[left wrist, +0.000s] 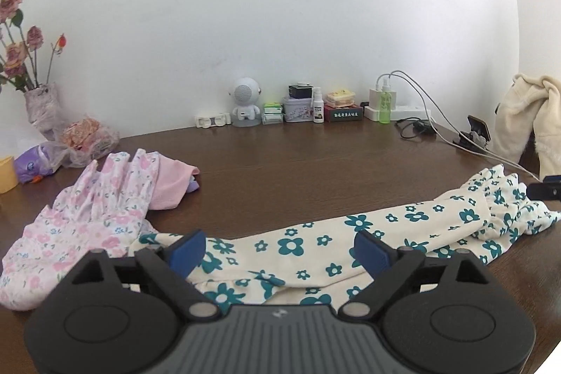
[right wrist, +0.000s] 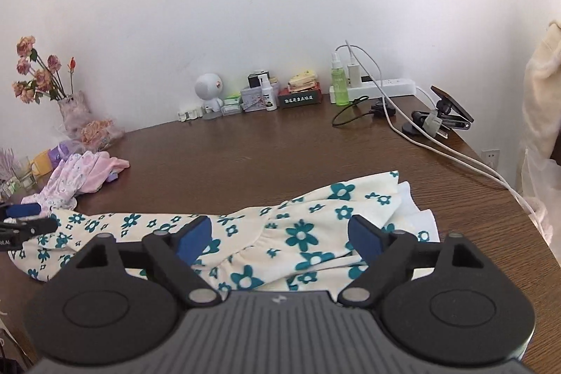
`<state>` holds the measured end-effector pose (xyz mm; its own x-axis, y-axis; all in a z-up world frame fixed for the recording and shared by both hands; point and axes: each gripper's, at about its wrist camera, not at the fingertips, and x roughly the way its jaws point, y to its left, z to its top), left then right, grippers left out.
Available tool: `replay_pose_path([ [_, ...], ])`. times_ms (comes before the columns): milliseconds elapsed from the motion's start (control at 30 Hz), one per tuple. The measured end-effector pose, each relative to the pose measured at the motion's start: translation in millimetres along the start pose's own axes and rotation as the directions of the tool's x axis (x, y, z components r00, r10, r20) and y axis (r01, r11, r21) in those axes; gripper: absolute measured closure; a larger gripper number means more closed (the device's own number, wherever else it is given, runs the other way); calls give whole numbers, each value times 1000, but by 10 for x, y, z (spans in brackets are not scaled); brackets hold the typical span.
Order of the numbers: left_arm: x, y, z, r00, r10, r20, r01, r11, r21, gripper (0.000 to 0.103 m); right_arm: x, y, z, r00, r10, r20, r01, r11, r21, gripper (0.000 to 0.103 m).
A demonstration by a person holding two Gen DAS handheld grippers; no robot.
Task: Fold clothes
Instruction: 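Move both open grippers back from the folded dress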
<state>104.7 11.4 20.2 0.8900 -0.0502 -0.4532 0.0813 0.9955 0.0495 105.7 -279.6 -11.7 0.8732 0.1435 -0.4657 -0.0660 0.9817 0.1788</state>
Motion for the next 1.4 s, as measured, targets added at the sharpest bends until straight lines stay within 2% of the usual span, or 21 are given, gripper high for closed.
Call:
replay_pose_path([
  [33, -54, 32, -32, 1000, 9, -4, -9, 1000, -24, 11, -18, 81, -8, 1000, -11, -7, 10, 1000, -18, 0],
  [267, -317, 232, -247, 999, 43, -31, -46, 991, -128, 11, -126, 504, -115, 998, -51, -46, 47, 996, -74, 0],
  [367, -420, 283, -277, 997, 66, -31, -69, 989, -129, 11, -190, 582, -132, 993, -114, -35, 112, 991, -68, 0],
  [500, -385, 320, -253, 998, 49, -37, -53, 989, -135, 11, -270, 591, -175, 979, -203, 12, 203, 979, 8, 0],
  [633, -338, 332, -210, 999, 25, -39, -30, 990, -135, 11, -181, 614, -136, 980, -196, -25, 195, 980, -31, 0],
  [833, -303, 148, -122, 1000, 3, 16, -2, 996, -89, 11, -106, 700, -123, 985, -167, -46, 164, 984, -73, 0],
  [967, -190, 56, -122, 999, -30, -19, 29, 997, -74, 13, -87, 641, -172, 981, -177, -78, 171, 982, -78, 0],
  [1100, -5, -211, 11, 987, -152, -45, 153, 988, 17, 13, -135, 443, -194, 973, -207, -102, 203, 978, -49, 0],
  [1200, 219, -501, 174, 972, -227, -56, 231, 969, 85, 16, -197, 165, -227, 969, -202, -140, 211, 976, 50, 0],
  [1300, 444, -791, 336, 951, -300, -73, 308, 939, 151, 27, -222, -110, -288, 977, -103, -186, 141, 969, 204, 0],
  [1400, 668, -1081, 499, 924, -369, -95, 381, 899, 214, 41, -167, -294, -318, 978, -24, -209, 94, 939, 330, 0],
])
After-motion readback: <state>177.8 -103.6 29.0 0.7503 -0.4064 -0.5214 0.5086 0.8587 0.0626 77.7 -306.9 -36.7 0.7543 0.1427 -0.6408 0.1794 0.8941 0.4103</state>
